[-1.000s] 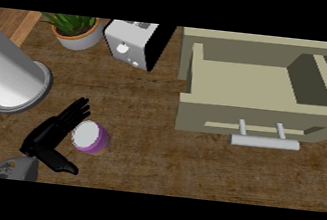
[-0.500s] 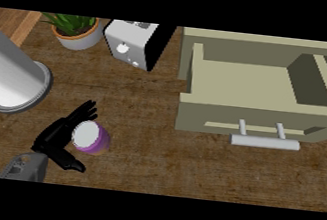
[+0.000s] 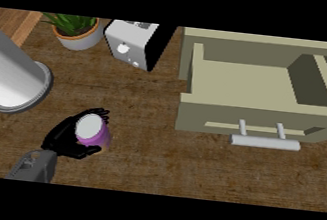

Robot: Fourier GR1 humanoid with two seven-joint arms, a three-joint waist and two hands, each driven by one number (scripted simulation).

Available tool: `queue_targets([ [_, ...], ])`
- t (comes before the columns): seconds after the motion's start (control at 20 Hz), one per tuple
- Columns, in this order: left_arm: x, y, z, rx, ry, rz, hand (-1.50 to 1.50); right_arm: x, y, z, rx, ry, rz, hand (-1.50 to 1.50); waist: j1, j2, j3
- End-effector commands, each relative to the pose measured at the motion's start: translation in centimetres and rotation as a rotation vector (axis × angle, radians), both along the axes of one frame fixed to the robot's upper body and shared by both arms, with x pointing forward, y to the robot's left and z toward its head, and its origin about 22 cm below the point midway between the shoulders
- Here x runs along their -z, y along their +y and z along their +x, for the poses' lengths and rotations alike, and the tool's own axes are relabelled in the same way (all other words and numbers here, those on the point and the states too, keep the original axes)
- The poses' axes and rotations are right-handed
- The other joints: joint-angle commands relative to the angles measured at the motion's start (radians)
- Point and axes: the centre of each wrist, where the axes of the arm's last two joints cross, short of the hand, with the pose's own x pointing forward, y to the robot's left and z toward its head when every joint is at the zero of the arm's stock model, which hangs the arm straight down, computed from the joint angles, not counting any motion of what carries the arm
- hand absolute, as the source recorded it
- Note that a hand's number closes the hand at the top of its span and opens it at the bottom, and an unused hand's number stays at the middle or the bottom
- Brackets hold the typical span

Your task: Pick up the can, place it into the drawer and close the drawer

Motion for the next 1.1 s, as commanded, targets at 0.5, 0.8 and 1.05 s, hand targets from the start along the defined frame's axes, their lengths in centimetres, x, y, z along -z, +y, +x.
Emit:
queue_targets([
  [0.5,-3.3,-6.1,3.4,0.098,-0.067,-0.172,1.5,-0.7,0.5,-2.2,0.002,-0.009,0.023,-1.5,0.007,-0.005,0.001],
  [0.8,-2.8,-4.7,3.0,-0.472,-0.144,-0.155,1.5,-0.5,0.7,-1.7,0.026,0.002,0.03,-1.5,0.014,-0.005,0.001],
  [1.05,-7.2,-7.1,4.9,-0.469,-0.2,-0.164,1.5,0.0,0.3,-2.1,0.028,-0.012,0.035,-1.5,0.007,-0.006,0.001],
])
